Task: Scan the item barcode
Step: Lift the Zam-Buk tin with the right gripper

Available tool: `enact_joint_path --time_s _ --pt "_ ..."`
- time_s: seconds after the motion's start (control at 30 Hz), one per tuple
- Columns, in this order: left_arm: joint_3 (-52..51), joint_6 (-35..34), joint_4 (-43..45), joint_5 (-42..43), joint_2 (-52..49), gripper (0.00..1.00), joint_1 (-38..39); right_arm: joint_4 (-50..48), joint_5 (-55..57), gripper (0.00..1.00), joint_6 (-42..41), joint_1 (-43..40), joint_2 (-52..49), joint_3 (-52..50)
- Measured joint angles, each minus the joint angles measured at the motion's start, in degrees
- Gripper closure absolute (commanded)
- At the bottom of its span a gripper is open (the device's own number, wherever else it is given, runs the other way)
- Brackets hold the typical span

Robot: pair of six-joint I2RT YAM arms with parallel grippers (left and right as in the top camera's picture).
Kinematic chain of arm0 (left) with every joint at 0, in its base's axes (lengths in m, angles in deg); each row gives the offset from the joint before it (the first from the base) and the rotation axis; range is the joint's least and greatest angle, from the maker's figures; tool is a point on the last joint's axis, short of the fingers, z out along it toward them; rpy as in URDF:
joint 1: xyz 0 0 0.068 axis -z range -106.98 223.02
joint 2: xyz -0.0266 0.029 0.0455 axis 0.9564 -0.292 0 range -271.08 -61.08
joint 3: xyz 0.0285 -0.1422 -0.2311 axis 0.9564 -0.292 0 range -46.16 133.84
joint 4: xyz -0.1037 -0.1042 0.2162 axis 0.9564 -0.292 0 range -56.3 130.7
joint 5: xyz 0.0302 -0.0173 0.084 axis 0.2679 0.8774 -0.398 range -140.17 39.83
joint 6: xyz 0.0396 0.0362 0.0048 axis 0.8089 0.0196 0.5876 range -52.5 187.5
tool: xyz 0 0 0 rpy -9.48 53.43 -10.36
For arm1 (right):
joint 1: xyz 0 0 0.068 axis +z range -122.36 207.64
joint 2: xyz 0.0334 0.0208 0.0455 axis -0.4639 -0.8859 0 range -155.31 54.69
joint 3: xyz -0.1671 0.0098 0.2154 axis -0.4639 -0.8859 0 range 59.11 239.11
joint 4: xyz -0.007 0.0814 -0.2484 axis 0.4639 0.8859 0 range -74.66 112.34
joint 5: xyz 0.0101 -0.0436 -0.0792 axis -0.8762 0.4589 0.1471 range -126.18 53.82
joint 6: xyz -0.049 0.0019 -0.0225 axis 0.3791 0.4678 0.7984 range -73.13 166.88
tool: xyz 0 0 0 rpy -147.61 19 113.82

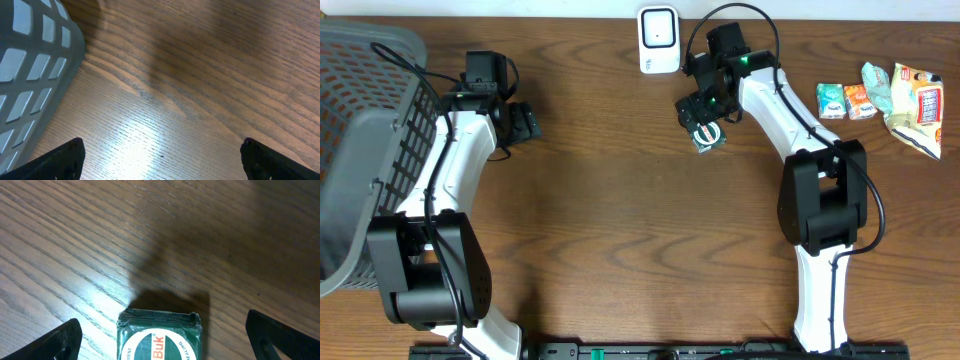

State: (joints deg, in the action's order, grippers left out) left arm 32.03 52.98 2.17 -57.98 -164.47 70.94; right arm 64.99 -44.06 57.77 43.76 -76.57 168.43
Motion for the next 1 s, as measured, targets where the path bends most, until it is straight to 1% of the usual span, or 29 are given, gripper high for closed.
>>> enact_joint_path --time_s 0.43,0.57,0.77,0.83,0.9,1.0 --pt "0.0 0.0 0.0 0.0 0.0 0.03 0.0 0.66 0.07 0.01 0.15 0.0 -1.68 -0.02" --pt "0.0 0.0 0.0 0.0 0.0 0.02 0.0 0.72 0.17 0.06 0.22 0.0 -3.39 -0.37" --pt "0.0 0.0 -0.02 0.0 0.0 0.02 0.0 0.52 0.39 0.07 0.37 0.0 -3.72 -0.72" --pt "0.0 0.0 0.0 0.0 0.0 0.02 0.0 0.13 0.59 0.1 0.37 0.0 -3.72 -1.07" --pt "0.0 0.0 -0.02 0.0 0.0 0.02 0.0 -0.33 0.94 0.17 0.42 0.0 -3.61 -1.44" --pt "0.0 0.0 0.0 0.0 0.0 0.03 0.0 -0.7 1.46 0.22 0.76 -0.02 -3.45 -1.86"
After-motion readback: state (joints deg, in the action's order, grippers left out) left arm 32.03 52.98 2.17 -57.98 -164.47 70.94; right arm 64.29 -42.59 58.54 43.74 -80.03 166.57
